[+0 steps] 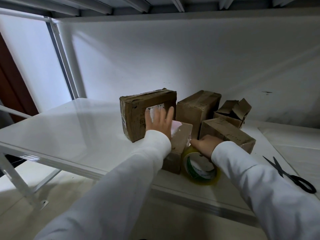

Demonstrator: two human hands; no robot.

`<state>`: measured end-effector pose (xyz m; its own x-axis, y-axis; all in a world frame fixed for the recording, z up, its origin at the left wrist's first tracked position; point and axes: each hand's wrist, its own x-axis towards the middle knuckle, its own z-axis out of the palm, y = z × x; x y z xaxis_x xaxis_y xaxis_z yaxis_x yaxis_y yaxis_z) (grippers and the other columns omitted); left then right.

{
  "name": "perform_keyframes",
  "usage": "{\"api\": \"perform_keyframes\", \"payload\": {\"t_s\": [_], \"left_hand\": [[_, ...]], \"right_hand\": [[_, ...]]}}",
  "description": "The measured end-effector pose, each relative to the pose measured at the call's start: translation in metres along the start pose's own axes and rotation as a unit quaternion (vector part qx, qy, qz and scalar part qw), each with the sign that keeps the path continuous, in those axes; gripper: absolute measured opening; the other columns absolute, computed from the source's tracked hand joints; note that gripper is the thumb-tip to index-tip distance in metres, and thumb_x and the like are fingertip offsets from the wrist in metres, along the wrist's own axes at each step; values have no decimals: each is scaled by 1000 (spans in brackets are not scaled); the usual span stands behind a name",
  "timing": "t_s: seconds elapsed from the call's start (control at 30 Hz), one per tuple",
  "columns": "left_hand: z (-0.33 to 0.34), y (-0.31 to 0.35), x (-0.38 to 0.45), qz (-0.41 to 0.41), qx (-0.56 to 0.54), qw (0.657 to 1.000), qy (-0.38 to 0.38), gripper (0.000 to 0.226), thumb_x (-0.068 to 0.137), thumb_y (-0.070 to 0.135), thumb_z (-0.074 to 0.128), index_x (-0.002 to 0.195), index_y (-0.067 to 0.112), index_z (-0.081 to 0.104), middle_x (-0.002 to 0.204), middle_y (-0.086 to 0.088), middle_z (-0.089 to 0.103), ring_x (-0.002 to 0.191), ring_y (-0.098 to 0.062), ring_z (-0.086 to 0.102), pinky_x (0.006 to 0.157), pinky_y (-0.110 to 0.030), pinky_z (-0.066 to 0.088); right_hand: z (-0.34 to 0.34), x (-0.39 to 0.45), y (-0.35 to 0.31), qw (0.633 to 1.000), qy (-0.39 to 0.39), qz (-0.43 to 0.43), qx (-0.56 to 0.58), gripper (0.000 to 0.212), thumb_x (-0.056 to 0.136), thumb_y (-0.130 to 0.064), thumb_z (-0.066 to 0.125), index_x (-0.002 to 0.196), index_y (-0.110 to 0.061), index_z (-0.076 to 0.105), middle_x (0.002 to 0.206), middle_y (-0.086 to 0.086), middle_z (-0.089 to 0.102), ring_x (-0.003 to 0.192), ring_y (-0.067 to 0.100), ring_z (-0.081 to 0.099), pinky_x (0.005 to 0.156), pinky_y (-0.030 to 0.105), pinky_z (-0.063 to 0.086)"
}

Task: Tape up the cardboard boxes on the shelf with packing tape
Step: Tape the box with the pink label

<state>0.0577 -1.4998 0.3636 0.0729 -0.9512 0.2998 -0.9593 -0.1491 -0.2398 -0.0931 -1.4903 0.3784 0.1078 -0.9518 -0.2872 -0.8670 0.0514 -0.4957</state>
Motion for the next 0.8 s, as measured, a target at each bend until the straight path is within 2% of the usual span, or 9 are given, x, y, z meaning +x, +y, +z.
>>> {"api": "perform_keyframes", "payload": {"t_s": [0.13, 0.3, 0.37, 0.43, 0.5, 0.6, 0.67, 0.73, 0.8], "left_hand": [[-2, 8, 2, 28, 3, 1000, -3, 90, 94, 39, 51, 149, 15, -16, 156, -14, 8, 145, -35, 3, 113, -59, 4], [-14, 41, -10, 102, -117, 988, 11, 78, 98, 37, 44, 151, 20, -11, 157, -11, 10, 145, -31, 5, 116, -50, 9], [-11, 36, -9, 83, -126, 988, 20, 80, 97, 39, 46, 151, 19, -10, 155, -11, 13, 145, -31, 8, 115, -49, 12], [-6, 22, -2, 57, -85, 995, 18, 87, 94, 40, 50, 150, 17, -13, 154, -12, 14, 144, -32, 8, 114, -51, 14], [-2, 4, 4, 27, -26, 999, -11, 92, 93, 39, 52, 149, 16, -17, 156, -14, 9, 145, -34, 5, 114, -54, 12], [-2, -1, 6, 13, 15, 1000, -20, 96, 92, 42, 53, 148, 16, -20, 157, -14, 2, 145, -35, 1, 114, -57, 8], [-8, 15, 2, 56, -15, 998, -9, 88, 96, 39, 47, 148, 17, -20, 158, -13, 1, 146, -35, -2, 114, -57, 6], [-13, 34, -6, 96, -87, 992, -6, 81, 97, 35, 45, 150, 20, -15, 158, -10, 5, 146, -32, 0, 115, -52, 9], [-11, 40, -11, 92, -151, 984, -1, 80, 96, 33, 48, 151, 22, -8, 156, -9, 12, 145, -30, 8, 115, -47, 16]], "right_hand": [[-2, 2, -1, 1000, -7, -3, 4, 45, 95, -55, 35, 83, -17, 57, 80, 3, 58, 68, 16, 52, 77, 28, 41], [-4, 3, -4, 1000, -9, 6, 9, 53, 95, -55, 37, 121, -13, 55, 120, 12, 58, 101, 26, 56, 91, 33, 40], [-3, 3, -4, 1000, -10, 11, 18, 52, 95, -55, 38, 120, -13, 57, 113, 11, 59, 89, 23, 55, 85, 32, 40], [-4, 3, -4, 1000, -17, 11, 23, 46, 95, -53, 38, 107, -14, 60, 98, 8, 61, 75, 19, 53, 81, 30, 42], [-4, 2, -3, 1000, -19, 12, 21, 42, 95, -53, 36, 95, -16, 56, 90, 6, 60, 73, 19, 53, 83, 31, 44], [-4, 3, -2, 1000, -13, 6, 9, 44, 96, -54, 33, 95, -17, 56, 93, 5, 59, 75, 18, 54, 84, 31, 44], [-4, 2, -4, 1000, -16, 1, 9, 47, 96, -54, 33, 103, -15, 58, 100, 8, 59, 83, 21, 56, 85, 32, 43], [-4, 1, -6, 1000, -11, 0, -1, 52, 97, -53, 33, 120, -12, 56, 116, 12, 59, 100, 27, 56, 93, 34, 42], [-3, -1, -6, 1000, -4, 1, 4, 54, 97, -53, 33, 125, -11, 54, 125, 12, 57, 103, 27, 55, 94, 33, 41]]}}
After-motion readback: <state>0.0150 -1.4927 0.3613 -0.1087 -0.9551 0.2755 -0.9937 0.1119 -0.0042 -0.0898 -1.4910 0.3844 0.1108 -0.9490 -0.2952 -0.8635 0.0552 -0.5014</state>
